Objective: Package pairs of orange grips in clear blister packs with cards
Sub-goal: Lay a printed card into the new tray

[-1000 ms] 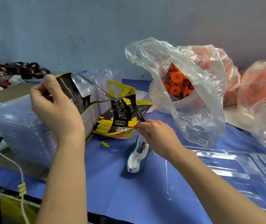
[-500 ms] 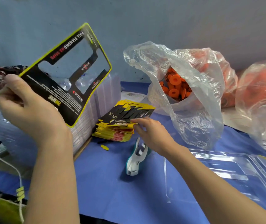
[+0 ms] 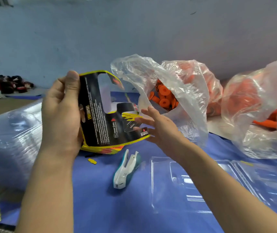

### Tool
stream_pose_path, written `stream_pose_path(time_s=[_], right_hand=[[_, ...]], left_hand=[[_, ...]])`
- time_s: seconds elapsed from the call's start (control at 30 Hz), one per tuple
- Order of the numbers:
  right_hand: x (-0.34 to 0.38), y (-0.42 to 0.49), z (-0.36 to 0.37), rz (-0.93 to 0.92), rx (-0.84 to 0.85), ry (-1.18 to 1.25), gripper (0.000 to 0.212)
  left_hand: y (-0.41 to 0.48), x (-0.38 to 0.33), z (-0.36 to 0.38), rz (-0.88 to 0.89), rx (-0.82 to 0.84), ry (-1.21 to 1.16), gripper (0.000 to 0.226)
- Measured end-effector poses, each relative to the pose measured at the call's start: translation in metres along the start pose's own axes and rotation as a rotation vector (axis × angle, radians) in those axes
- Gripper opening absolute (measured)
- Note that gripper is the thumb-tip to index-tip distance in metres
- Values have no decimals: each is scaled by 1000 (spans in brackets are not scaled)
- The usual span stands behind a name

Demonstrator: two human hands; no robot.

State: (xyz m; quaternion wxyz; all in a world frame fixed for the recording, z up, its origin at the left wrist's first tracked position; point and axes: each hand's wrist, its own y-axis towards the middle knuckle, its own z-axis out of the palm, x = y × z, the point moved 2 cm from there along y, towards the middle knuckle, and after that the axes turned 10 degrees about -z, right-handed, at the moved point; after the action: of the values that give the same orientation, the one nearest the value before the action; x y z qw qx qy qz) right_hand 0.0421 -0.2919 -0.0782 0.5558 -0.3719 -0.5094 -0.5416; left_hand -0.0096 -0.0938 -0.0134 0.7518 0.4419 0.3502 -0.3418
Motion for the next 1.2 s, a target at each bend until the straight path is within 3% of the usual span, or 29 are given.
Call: stream_pose_path(time_s=[0.1, 0.27, 0.43, 0.57, 0.7, 0.77, 0.93, 1.2], right_hand=[[9, -17, -13, 69, 55, 139, 35], [22, -52, -75, -120, -60, 78, 22], [21, -90, -142, -146, -314, -202, 16], [13, -114, -175, -94, -372, -364, 19], [-5, -129, -199, -138, -460, -572, 11], [-9, -132, -208, -155, -492, -695, 19], [-1, -136, -216, -212, -420, -1080, 21], [-3, -140, -223, -321, -393, -1174, 20]], left_hand=[[-11, 14, 21, -151, 116, 16, 22], [-16, 44, 39, -243, 114, 223, 24], [-22, 82, 51, -153, 137, 702, 29], [-39, 103, 69, -93, 247, 970, 29], [-50, 117, 82, -86, 304, 1076, 28], [-53, 123, 84, -84, 317, 1132, 29], [-61, 136, 84, -94, 358, 1196, 31], [-69, 146, 74, -140, 381, 1224, 29]])
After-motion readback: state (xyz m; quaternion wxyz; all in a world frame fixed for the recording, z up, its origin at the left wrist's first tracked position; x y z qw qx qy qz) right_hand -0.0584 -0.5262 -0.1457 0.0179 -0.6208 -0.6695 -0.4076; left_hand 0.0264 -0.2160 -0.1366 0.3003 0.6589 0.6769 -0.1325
